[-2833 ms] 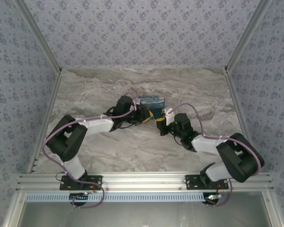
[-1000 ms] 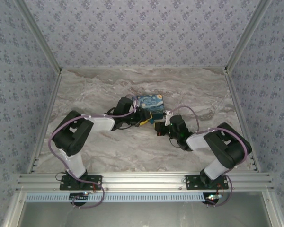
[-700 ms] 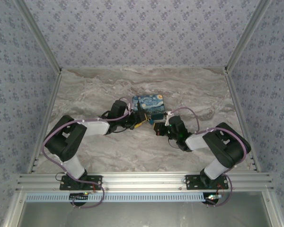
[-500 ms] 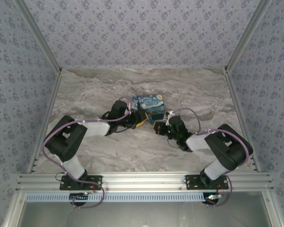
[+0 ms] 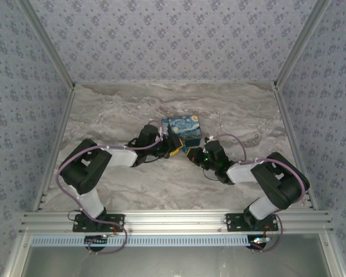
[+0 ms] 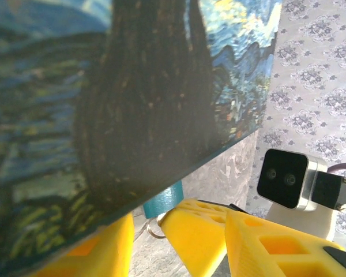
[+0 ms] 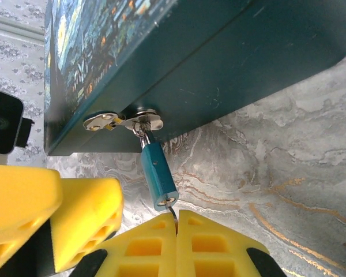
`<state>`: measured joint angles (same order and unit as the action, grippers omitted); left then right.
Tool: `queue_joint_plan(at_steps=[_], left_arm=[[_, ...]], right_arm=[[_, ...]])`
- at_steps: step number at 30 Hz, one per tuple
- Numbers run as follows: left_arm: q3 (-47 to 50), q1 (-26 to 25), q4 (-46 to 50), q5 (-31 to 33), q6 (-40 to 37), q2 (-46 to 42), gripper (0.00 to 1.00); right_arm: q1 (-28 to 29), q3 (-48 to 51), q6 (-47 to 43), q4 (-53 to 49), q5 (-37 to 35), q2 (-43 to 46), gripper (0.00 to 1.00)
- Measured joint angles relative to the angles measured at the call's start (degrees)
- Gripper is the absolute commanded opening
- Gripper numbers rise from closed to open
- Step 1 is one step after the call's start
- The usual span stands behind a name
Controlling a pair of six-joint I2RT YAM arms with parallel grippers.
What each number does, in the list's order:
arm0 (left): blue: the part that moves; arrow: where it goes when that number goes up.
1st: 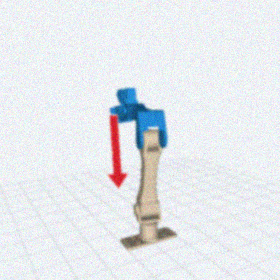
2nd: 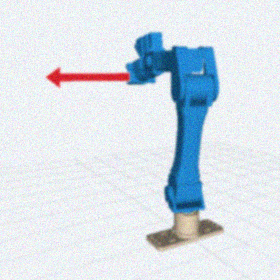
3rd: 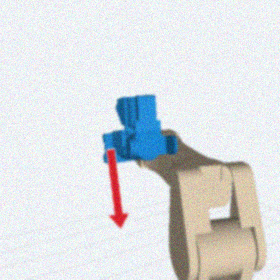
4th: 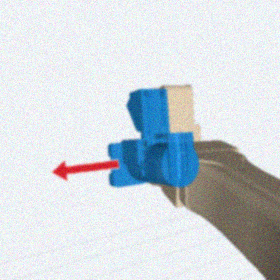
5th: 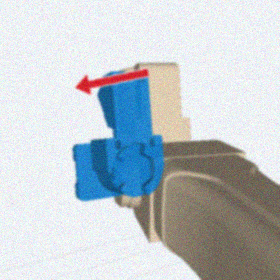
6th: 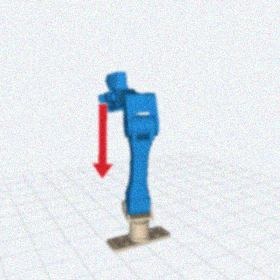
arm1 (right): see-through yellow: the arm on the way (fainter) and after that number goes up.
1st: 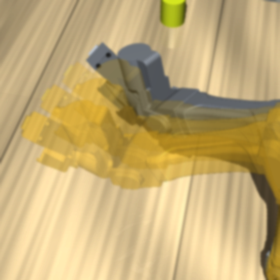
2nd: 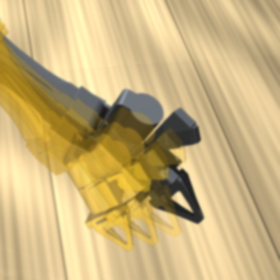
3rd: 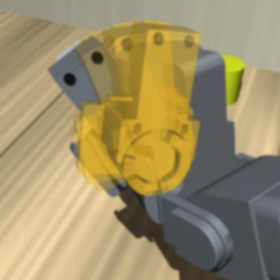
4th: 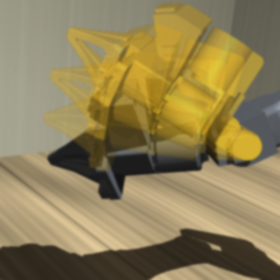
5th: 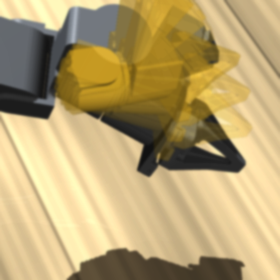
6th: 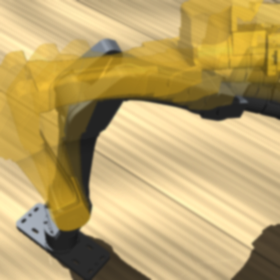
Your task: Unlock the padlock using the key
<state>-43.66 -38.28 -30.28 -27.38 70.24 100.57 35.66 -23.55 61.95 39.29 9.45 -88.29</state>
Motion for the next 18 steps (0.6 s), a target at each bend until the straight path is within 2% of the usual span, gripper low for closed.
queue_joint_plan(at_steps=[18], left_arm=[[-0.61,-1.4,-3.13,1.51,1.73,3.21,0.43]], right_arm=[[-0.04,-0.07,4.79,-0.13,0.37,0.46,0.0]])
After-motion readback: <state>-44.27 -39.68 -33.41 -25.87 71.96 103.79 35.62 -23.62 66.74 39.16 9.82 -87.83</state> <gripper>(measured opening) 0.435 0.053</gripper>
